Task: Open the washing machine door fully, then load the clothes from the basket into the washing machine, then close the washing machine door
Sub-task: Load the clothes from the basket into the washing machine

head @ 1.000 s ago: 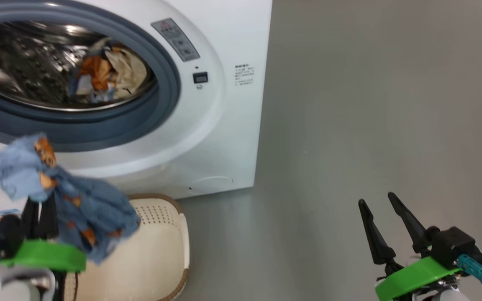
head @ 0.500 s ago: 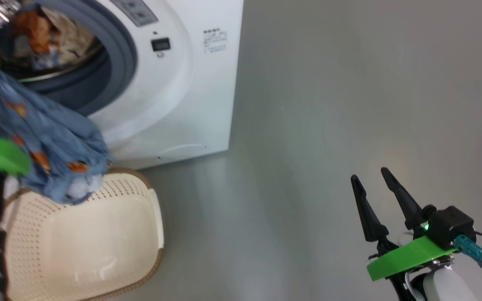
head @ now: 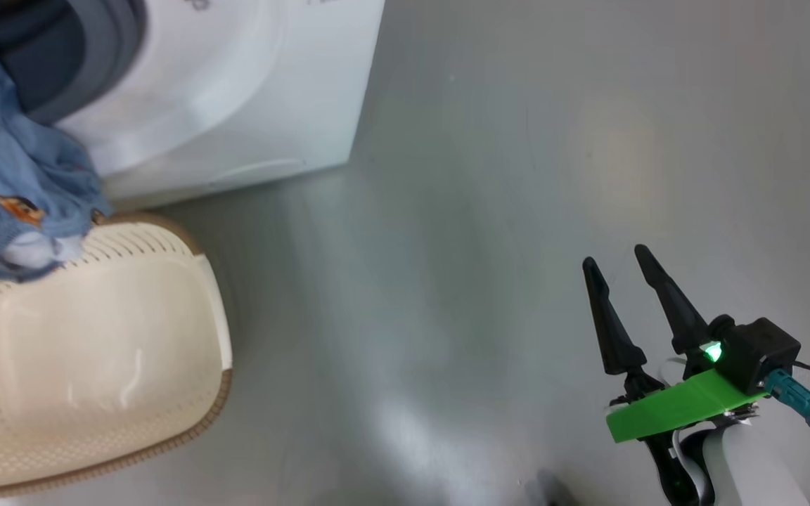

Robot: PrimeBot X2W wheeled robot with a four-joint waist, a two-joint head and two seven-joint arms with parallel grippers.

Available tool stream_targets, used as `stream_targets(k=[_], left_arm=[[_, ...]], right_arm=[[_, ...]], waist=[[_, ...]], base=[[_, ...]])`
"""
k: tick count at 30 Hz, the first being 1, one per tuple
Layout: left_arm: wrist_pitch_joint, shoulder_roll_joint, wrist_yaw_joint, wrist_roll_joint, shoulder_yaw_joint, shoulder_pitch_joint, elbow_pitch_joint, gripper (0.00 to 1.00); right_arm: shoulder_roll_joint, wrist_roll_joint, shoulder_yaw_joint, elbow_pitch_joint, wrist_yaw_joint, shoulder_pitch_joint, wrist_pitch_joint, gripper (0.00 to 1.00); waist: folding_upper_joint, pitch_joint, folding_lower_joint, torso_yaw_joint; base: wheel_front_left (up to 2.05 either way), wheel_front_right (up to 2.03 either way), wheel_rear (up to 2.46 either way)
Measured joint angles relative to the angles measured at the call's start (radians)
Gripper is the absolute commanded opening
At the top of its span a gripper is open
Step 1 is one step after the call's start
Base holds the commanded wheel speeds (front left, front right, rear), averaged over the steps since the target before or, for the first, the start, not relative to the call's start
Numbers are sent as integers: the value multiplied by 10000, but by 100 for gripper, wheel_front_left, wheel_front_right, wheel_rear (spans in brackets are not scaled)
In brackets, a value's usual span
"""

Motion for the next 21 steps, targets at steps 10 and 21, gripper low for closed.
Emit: stream_targets(k=[10,21], left_arm=[[650,-13,-2,-815,-989,-1725,1177,0],[-968,284,63,-842,-1785,-3166,1478,0]], right_arm=[[201,10,63,-100,0,-174,0,100],[255,42,211,-146,0,-549,0,100]], waist=[[0,1466,0,-14],[0,2446,0,202]], base=[[0,0,0],[0,0,0]])
